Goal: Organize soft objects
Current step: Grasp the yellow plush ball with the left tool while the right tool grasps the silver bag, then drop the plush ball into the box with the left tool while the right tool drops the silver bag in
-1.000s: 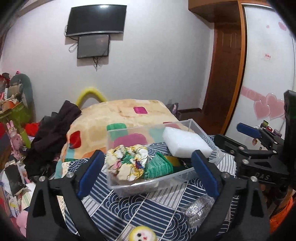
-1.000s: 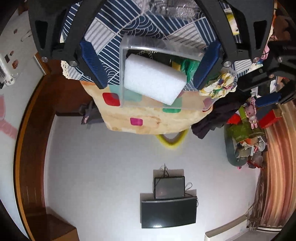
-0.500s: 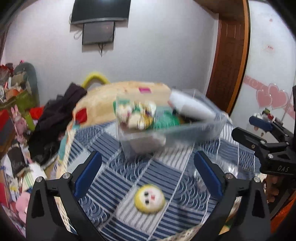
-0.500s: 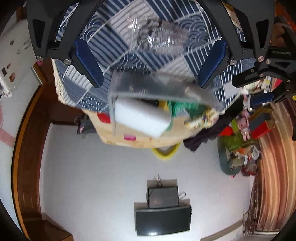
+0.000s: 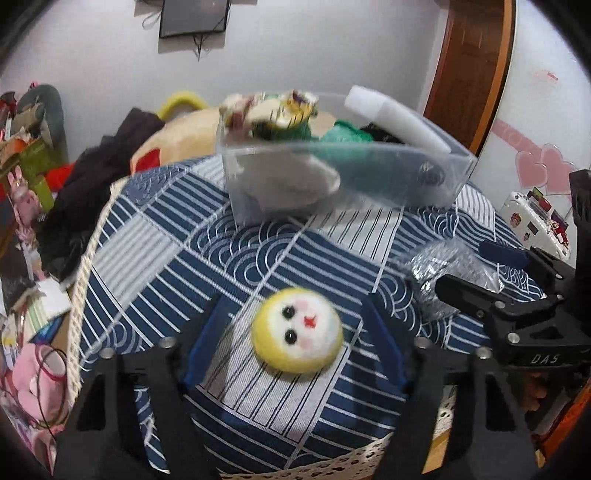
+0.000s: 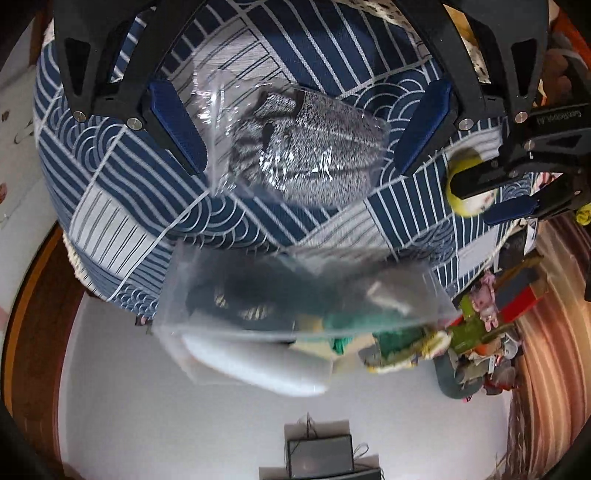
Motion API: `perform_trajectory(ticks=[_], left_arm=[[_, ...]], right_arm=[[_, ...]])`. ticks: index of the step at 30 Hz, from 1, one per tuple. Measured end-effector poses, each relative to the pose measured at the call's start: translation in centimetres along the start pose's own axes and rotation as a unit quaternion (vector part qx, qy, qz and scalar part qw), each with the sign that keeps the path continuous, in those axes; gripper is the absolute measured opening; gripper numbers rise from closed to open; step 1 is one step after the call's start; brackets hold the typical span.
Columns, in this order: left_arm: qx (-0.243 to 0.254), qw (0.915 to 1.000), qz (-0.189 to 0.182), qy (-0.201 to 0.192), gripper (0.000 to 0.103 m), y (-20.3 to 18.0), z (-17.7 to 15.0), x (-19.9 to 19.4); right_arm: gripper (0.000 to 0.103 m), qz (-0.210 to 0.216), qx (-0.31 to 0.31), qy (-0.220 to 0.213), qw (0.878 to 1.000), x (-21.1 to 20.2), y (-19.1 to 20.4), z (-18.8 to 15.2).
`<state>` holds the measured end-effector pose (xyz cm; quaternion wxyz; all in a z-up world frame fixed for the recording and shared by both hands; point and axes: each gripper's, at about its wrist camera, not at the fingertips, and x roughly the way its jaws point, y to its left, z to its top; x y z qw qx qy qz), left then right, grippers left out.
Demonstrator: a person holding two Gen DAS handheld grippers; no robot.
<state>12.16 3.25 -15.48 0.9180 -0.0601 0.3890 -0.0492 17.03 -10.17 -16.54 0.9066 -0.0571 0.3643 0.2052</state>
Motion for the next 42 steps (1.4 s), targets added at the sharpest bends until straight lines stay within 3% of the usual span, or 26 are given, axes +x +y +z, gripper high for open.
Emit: perform_trajectory(ticks=[2, 6, 8, 11, 17, 26, 35, 42], left_arm=[[-0.007, 0.9999, -0.007, 0.01, 0.047, 0.3, -0.2, 0.4], [-0.016, 0.9995, -0.023, 0.018, 0.046, 0.5, -0.5, 0.9], [-0.012, 0.9996, -0.021, 0.014, 0.046, 0.3, -0.6, 0.7], [-0.008, 0.9997, -0.02, 0.008, 0.045, 0.0, -0.5, 0.4], [-0.001, 0.9998, -0.014, -0.011, 0.045, -0.2, -0.1, -0.6], [0.009, 0.9992, -0.01, -0.038, 0.045, -0.5, 1.1, -2.5], [0.019, 0.9955, -0.012, -0.092, 0.045, -1.3, 4.0, -5.0], [0.028, 0.9897, 0.007, -0.14, 0.046, -1.7, 7.0, -6.0]], right_arm=[[0.099, 0.002, -0.003, 0.008, 1.0, 0.3, 0.0, -0.2], [0.088, -0.003, -0.007, 0.005, 1.0, 0.2, -0.1, -0.5], [0.071, -0.004, -0.009, 0.002, 1.0, -0.2, -0.2, -0.6], [0.058, 0.003, -0.006, -0.001, 1.0, -0.6, -0.3, -0.6], [0.042, 0.019, 0.0, -0.012, 1.0, -1.1, -0.7, -0.4], [0.039, 0.029, -0.013, -0.04, 0.999, -3.3, -0.4, 0.0], [0.039, 0.011, -0.024, -0.109, 0.994, -5.9, 0.0, 3.7], [0.039, 0.004, -0.025, -0.153, 0.988, -6.2, 0.1, 6.5]])
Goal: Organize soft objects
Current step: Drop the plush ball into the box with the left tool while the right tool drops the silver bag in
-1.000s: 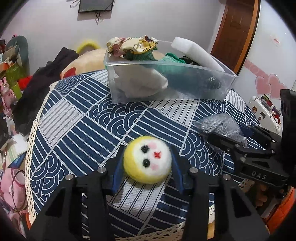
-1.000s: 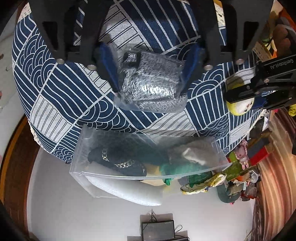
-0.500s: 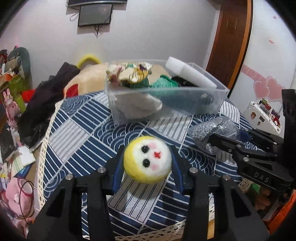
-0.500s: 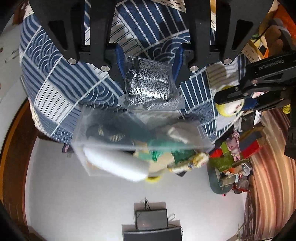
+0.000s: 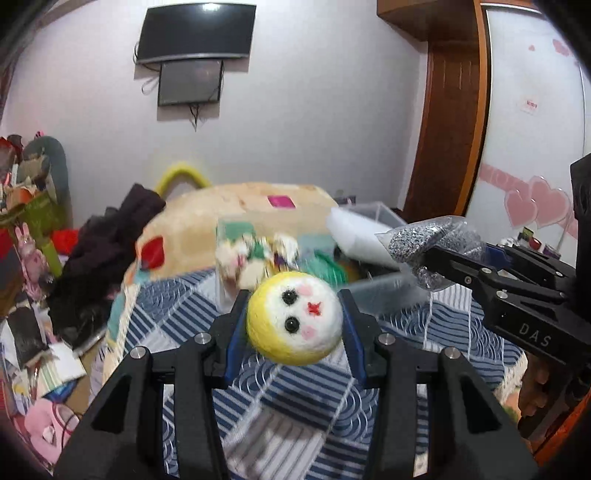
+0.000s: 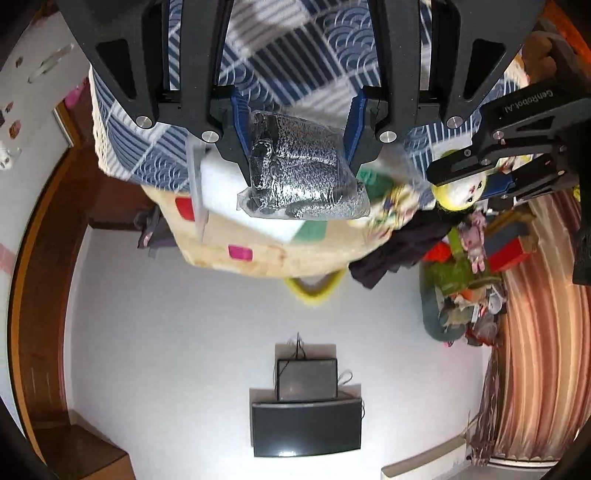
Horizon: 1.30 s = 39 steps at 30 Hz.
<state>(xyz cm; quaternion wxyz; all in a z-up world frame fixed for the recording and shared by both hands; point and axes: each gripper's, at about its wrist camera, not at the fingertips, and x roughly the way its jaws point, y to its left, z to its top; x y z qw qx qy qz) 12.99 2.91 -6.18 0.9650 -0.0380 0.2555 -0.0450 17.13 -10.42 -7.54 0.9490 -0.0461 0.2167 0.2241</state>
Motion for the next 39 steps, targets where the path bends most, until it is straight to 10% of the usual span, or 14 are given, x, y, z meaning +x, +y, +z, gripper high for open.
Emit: perform_trajectory(ticks=[22, 29, 39], left_arm=[[-0.047, 0.9965, -0.012, 0.069, 0.046, 2.8, 0.9, 10.0], [-0.061, 0.9954, -0.026, 0.069, 0.06, 3.4, 0.5, 9.0], [-0.036, 0.9992, -0.01, 0.015, 0.068, 2.0, 1.4, 4.2]], right_arm=[[0.044, 0.055, -0.006, 0.065, 0.996, 7.4, 1.3, -1.2], [0.074, 0.042, 0.009, 0.063, 0.997, 6.7, 0.2, -0.6], [0.08, 0.035, 0.007, 0.006, 0.999, 1.9, -0.4, 0.9]])
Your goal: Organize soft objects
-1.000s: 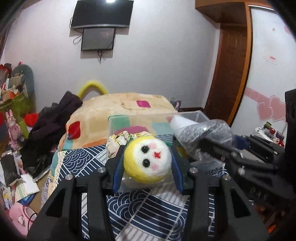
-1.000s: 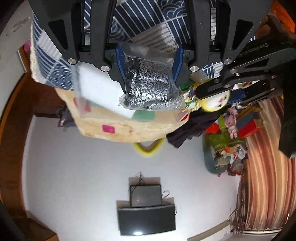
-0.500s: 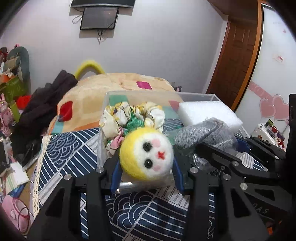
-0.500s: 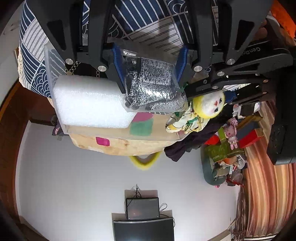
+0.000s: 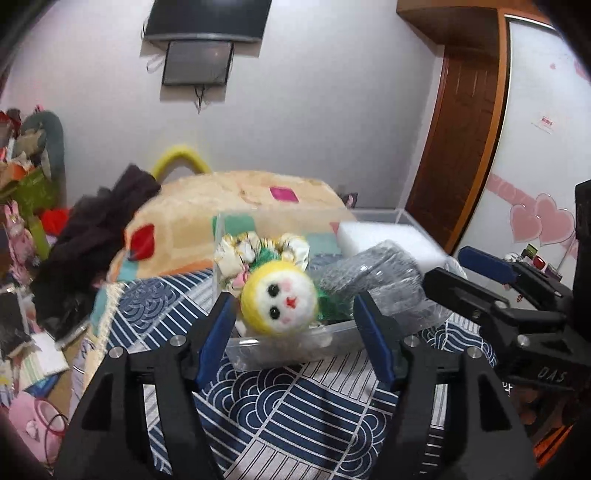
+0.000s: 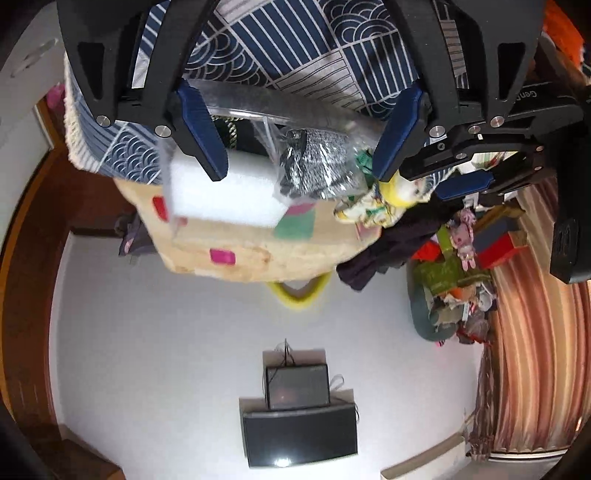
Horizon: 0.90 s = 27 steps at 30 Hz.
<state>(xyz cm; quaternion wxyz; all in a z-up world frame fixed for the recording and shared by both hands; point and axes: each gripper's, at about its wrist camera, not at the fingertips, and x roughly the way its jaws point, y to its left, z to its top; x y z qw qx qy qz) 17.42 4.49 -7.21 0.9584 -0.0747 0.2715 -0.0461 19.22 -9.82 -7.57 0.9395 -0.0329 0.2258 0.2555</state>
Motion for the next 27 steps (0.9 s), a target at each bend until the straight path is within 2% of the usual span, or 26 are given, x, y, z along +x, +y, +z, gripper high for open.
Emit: perform_trajectory(ticks=[3, 6, 10, 11, 20, 27], left_arm=[[0.01, 0.9995, 0.007, -0.029, 0.072, -0.7, 0.3, -2.3], [0.015, 0.9987, 0.0, -0.05, 0.086, -1.3, 0.5, -4.5], [0.021, 0.996, 0.008, -0.086, 0.095, -2.1, 0.7, -7.6], [0.023, 0.9951, 0.011, -0.096, 0.099, -2.3, 0.7, -8.6], [0.032, 0.9886, 0.025, -0.145, 0.103, -3.7, 0.5, -13.2], [0.041, 0.986, 0.03, -0.159, 0.103, -4.3, 0.2, -14.5]], right_arm=[[0.084, -0.005, -0.008, -0.026, 1.0, -2.0, 0.3, 0.4], [0.088, -0.009, -0.011, -0.052, 0.999, -4.0, 0.8, 1.0], [0.103, -0.017, -0.011, -0.087, 0.996, -6.3, 1.1, 1.3], [0.103, -0.019, -0.012, -0.097, 0.995, -6.9, 1.2, 1.3], [0.103, -0.032, -0.011, -0.137, 0.99, -9.7, 1.6, 1.3], [0.103, -0.036, -0.01, -0.147, 0.988, -10.6, 2.1, 0.9]])
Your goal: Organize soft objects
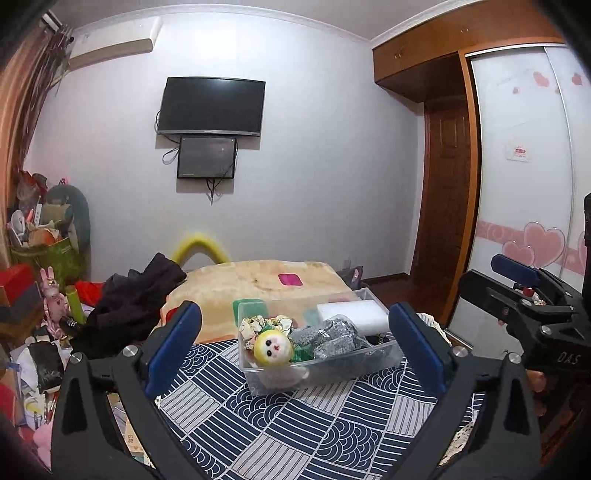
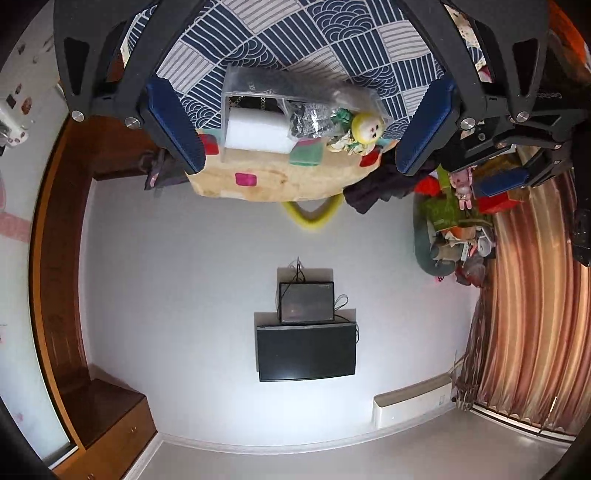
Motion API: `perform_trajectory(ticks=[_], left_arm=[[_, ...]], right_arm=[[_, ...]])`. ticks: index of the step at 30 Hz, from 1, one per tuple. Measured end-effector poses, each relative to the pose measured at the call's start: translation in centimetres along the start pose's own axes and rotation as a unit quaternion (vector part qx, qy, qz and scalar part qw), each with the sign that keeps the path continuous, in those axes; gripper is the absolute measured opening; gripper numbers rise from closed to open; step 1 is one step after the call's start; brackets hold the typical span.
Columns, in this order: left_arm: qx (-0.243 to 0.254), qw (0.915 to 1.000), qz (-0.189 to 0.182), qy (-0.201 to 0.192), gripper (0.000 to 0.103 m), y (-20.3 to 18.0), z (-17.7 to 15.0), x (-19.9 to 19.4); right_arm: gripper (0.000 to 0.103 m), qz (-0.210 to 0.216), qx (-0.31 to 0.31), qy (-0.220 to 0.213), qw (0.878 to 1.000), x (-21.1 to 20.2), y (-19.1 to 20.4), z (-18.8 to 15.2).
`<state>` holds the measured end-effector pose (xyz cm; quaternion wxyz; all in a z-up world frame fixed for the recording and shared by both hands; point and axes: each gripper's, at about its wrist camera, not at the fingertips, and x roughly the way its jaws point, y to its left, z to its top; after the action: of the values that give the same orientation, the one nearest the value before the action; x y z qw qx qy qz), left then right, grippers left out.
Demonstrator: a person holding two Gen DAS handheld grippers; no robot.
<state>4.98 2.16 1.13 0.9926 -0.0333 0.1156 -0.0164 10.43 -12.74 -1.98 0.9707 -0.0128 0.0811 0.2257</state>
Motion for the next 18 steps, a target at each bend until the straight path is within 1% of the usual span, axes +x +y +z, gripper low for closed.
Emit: perform_trajectory(ticks=[12, 18], left_arm=[[0.009, 0.9999, -0.001, -0.01, 0.103, -0.81, -0.07, -1.0], [0.005, 0.9999, -0.001, -0.01, 0.103, -0.84, -0.02, -1.16]], right_arm=[[0.103, -0.001, 0.004, -0.004, 1.0, -0.64, -0.05, -0.15], [0.103, 0.0, 0.003, -0.005, 1.0, -0.89, 0.02, -0.26]])
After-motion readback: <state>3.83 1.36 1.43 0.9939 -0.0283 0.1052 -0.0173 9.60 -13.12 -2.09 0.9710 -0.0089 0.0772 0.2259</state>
